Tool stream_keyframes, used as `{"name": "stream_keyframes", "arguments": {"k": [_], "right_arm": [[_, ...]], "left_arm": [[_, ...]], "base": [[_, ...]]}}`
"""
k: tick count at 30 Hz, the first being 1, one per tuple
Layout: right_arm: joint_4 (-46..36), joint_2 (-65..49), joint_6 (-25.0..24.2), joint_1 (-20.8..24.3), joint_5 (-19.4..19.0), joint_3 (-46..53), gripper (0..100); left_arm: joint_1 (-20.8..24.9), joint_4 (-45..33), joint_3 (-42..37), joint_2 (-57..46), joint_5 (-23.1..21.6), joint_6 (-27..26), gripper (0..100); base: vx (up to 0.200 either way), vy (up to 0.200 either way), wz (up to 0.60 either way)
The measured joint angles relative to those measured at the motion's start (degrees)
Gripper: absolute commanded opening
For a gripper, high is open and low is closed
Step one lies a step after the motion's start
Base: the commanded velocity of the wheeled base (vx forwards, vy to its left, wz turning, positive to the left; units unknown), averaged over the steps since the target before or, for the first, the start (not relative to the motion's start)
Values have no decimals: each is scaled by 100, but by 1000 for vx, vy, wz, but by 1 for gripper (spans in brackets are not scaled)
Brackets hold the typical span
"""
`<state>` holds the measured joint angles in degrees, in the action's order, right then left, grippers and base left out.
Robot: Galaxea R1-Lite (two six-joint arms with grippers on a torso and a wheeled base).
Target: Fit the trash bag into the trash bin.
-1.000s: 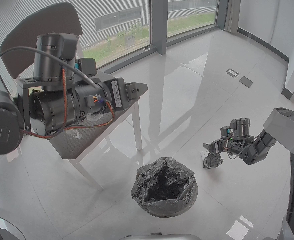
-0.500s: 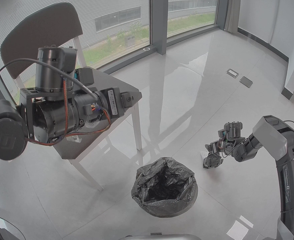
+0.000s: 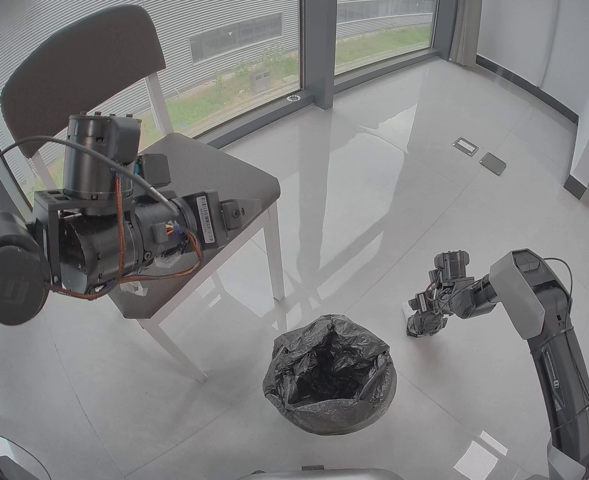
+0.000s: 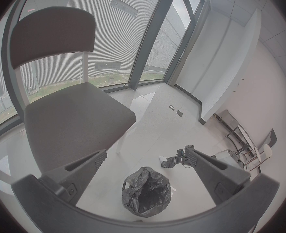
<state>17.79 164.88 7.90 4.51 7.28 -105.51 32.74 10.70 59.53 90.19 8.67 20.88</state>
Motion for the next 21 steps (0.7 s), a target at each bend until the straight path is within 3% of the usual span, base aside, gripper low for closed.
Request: {"name": "stream_keyframes", "arguments": {"k": [11,12,21], "right_arm": [[-413,517,-7,-57,2,-800,100],[-452,558,-13,-50,-4,-837,0],[-547,725,-172,-9,-26,-905,0]], "left_arm": [[-133,-20,-230,-258,2,-9,100],[-149,-17,-247,-279,0,-13,100],[-227,-9,-453,-468,-24,-15,100]], "base": [[0,0,0],[0,0,0],[0,0,0]]}}
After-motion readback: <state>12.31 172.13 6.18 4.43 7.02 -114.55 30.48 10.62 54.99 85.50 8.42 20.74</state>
